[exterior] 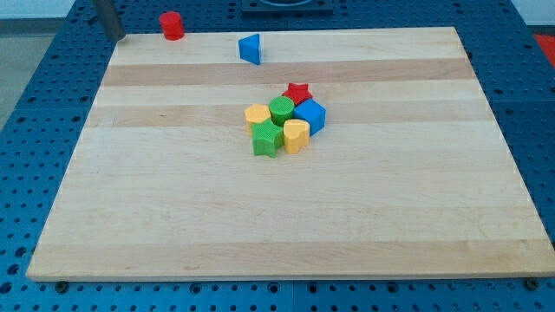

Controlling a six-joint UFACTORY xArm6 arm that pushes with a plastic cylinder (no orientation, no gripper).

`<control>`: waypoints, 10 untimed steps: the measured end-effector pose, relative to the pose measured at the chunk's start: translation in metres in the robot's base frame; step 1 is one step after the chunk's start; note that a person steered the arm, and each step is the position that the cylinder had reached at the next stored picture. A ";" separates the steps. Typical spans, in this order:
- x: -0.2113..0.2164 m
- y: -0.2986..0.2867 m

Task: Slide the blue triangle closer to the group of blocks

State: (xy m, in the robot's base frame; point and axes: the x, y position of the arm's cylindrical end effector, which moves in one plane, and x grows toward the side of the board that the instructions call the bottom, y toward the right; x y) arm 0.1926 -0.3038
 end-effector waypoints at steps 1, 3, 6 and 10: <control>-0.001 0.039; 0.012 0.128; 0.029 0.253; 0.065 0.247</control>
State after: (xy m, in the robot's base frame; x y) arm 0.2573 -0.0571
